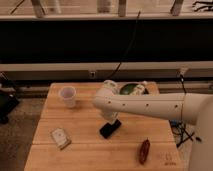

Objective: Place the eraser on the white sponge

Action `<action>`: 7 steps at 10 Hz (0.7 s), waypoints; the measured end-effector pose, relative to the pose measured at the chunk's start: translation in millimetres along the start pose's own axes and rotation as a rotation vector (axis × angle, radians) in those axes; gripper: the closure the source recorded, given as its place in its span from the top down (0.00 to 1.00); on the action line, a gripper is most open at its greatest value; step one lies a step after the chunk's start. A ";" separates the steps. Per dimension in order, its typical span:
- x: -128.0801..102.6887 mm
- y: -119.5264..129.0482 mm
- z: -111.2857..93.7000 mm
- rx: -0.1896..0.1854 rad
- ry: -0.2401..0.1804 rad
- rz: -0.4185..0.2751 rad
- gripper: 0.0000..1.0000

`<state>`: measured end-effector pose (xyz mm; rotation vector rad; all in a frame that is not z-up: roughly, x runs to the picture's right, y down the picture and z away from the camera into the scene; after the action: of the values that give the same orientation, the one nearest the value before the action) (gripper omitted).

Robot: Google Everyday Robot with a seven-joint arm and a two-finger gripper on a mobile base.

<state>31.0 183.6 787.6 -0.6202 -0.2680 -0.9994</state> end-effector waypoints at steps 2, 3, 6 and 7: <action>1.1 4.2 15.5 0.000 -0.071 0.011 0.80; 1.7 6.3 24.0 0.004 -0.096 0.019 0.80; 0.0 7.5 32.9 0.020 -0.132 0.023 0.80; 0.0 8.5 34.8 0.024 -0.136 0.024 0.80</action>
<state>40.5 207.7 812.3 -0.6688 -0.3914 -0.9311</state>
